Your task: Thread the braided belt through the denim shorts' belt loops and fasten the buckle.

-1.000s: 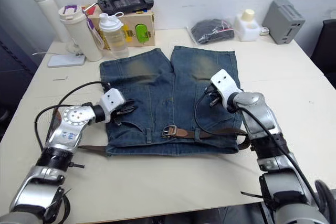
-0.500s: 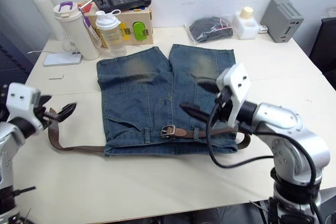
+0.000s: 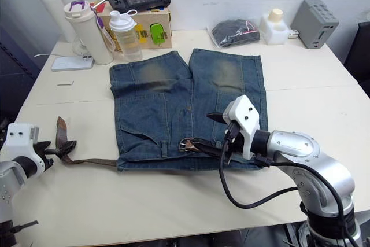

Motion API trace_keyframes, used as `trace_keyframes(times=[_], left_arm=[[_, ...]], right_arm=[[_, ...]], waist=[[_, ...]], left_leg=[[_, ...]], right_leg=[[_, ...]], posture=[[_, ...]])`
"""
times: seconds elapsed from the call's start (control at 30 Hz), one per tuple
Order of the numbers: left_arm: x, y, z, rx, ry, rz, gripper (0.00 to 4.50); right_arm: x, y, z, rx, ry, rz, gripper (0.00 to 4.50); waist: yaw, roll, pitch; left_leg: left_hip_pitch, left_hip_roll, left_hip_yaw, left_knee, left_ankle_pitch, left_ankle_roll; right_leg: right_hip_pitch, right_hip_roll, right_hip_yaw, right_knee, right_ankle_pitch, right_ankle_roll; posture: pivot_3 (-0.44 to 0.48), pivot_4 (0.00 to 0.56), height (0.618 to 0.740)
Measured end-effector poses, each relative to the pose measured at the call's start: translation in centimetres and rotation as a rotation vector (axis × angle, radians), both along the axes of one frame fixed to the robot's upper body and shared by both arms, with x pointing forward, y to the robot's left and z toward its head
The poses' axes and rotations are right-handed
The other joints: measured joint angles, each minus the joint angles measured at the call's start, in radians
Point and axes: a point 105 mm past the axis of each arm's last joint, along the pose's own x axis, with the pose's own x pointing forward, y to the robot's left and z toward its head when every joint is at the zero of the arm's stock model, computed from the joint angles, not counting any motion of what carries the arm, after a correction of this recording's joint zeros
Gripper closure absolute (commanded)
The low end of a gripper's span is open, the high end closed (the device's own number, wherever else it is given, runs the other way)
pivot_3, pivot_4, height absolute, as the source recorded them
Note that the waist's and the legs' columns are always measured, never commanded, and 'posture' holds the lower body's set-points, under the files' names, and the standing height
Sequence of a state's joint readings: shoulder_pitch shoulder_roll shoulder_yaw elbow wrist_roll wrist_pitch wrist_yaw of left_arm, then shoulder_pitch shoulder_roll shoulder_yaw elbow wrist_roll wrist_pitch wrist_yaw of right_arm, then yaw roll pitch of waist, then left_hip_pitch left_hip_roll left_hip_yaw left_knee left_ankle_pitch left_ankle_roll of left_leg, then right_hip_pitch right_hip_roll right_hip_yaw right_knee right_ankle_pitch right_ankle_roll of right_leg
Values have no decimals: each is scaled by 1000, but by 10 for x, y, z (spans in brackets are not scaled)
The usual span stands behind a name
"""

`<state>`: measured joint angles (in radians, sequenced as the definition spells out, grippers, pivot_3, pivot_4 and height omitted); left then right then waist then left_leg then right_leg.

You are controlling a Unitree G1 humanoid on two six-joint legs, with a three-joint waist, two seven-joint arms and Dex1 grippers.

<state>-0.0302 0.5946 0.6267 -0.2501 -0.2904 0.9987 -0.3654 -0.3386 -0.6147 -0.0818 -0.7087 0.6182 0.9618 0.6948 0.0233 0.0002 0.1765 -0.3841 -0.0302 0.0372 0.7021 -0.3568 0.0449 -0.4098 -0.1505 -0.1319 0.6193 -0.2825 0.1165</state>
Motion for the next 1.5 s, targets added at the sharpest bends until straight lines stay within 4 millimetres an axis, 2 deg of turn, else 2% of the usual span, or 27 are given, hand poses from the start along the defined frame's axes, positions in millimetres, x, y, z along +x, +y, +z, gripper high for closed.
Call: trace_keyframes(times=[0.1,0.3,0.33,0.4,0.5,0.53,0.6,0.63,0.7,0.77,0.83,0.9,1.07,1.27,1.37,1.4,1.43,1.5], left_arm=[[0,0,-2,-9,-7,19,791],[11,-5,3,0,-54,-5,3682],[16,-10,6,14,-77,-37,3953],[25,-17,17,58,-129,-85,3953],[45,-35,62,247,-319,-211,3953],[50,-53,86,330,-426,-298,3953],[51,-81,108,433,-540,-432,3953],[48,-101,113,517,-575,-554,3953],[42,-133,107,612,-587,-754,3953],[35,-152,92,665,-552,-909,3953],[24,-178,65,705,-488,-1122,3953],[19,-193,55,712,-484,-1217,3953],[19,-208,62,741,-549,-1278,3953],[17,-214,59,749,-583,-1302,3953],[16,-215,59,755,-593,-1315,3953],[15,-215,59,756,-595,-1318,4110],[15,-215,59,761,-596,-1319,4110],[15,-215,59,770,-597,-1321,4110]], right_arm=[[1,0,-1,-5,0,-9,0],[2,4,-4,-13,5,-18,0],[3,4,-4,-13,0,-24,0],[4,3,-3,-13,-5,-33,0],[8,3,-1,-16,-28,-50,0],[9,4,0,-20,-38,-53,0],[11,6,2,-26,-54,-54,0],[13,6,3,-31,-73,-57,0],[17,6,5,-64,-117,-64,0],[19,6,5,-124,-169,-49,0],[22,13,2,-268,-332,5,0],[22,24,-3,-354,-458,65,0],[21,52,-13,-459,-698,190,0],[24,72,-23,-487,-798,246,0],[29,73,-26,-507,-821,244,0],[30,73,-27,-513,-822,244,531],[30,74,-28,-514,-822,244,721],[31,75,-29,-510,-823,246,1630]], waist=[[0,0,0],[5,0,0],[4,0,0],[4,-2,1],[3,-3,2],[2,-3,2],[0,-3,2],[-2,-3,2],[-8,-2,2],[-14,-2,2],[-21,-2,2],[-24,-2,2],[-23,-2,2],[-23,-2,2],[-21,-2,2],[-22,-2,2],[-22,-2,2],[-24,-2,2]], left_leg=[[1,0,0,0,0,0],[1,1,0,0,0,-1],[1,1,0,0,0,-1],[1,1,0,0,0,-1],[0,1,1,0,0,-1],[0,1,1,0,-1,-1],[0,1,1,0,-1,-1],[0,1,2,-1,-1,-2],[1,0,4,-2,-1,-1],[0,1,5,-2,-1,-1],[1,1,6,-2,0,-1],[1,2,6,-2,0,-1],[0,1,6,-2,0,0],[0,1,5,-1,0,0],[0,1,5,0,0,0],[0,1,4,0,0,0],[0,1,4,0,0,0],[0,1,4,0,0,0]], right_leg=[[0,-1,1,0,0,0],[0,-1,0,0,0,0],[0,-1,0,0,0,0],[0,-1,0,0,0,0],[0,-1,0,0,0,0],[0,-1,0,-1,0,0],[0,-1,0,-1,0,-1],[0,0,0,-1,0,-1],[-1,1,-1,-1,0,-1],[-2,1,-1,-1,0,-1],[-2,2,-2,-1,-1,-1],[-2,2,-2,-1,-1,-1],[-2,2,-4,-1,-1,-1],[-1,2,-4,0,-1,-1],[-1,2,-4,0,-1,-1],[-1,2,-4,0,-1,-1],[-1,2,-4,0,-1,-1],[-1,3,-4,0,-1,-1]], posture=[[0,150,690],[0,150,690],[0,150,690],[0,150,690],[0,150,690],[0,150,690],[0,150,690],[0,150,690],[0,150,690],[0,150,690],[0,150,690],[0,150,690],[0,150,690],[0,150,690],[0,150,690],[0,150,690],[0,150,690],[0,150,690]])
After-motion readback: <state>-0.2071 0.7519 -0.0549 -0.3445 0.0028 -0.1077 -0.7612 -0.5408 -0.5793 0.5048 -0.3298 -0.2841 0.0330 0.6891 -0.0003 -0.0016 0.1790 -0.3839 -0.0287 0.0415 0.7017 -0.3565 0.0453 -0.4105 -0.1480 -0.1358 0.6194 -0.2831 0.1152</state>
